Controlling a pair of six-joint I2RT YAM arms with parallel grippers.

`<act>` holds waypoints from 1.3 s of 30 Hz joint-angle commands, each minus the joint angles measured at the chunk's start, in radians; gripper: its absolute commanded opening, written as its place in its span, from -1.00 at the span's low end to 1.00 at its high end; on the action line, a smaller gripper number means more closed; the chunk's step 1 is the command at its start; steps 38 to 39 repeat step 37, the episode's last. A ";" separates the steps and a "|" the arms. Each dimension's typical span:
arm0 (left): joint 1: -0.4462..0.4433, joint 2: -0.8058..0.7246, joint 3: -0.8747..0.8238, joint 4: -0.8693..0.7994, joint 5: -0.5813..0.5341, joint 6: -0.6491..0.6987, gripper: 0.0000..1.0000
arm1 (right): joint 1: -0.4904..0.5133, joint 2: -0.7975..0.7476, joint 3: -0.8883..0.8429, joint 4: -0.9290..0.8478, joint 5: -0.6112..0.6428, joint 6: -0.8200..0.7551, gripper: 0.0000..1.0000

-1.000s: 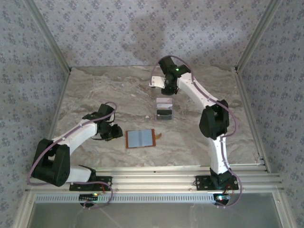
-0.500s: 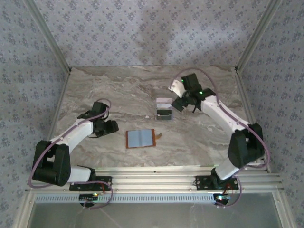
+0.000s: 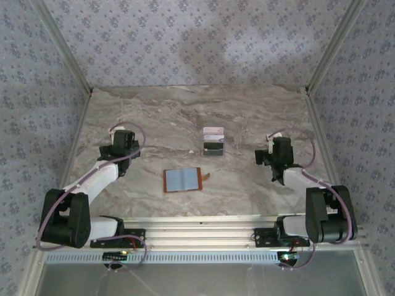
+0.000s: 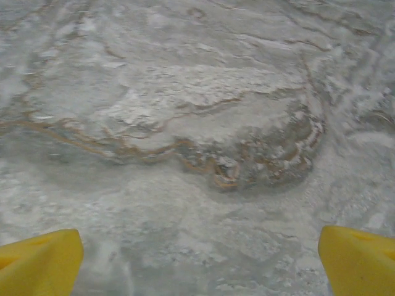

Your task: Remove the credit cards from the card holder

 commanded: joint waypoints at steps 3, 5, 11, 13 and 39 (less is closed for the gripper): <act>0.109 0.119 -0.089 0.428 0.104 0.107 0.99 | -0.021 0.047 -0.072 0.434 -0.007 0.031 1.00; 0.118 0.136 -0.094 0.502 0.128 0.144 0.99 | -0.026 0.084 -0.081 0.501 -0.025 0.029 1.00; 0.207 0.208 -0.169 0.741 0.368 0.164 1.00 | -0.067 0.219 -0.081 0.607 -0.086 0.059 1.00; 0.217 0.208 -0.179 0.759 0.398 0.165 1.00 | -0.081 0.210 -0.064 0.557 -0.109 0.071 1.00; 0.201 0.243 -0.206 0.834 0.444 0.205 1.00 | -0.065 0.195 -0.117 0.642 -0.078 0.056 1.00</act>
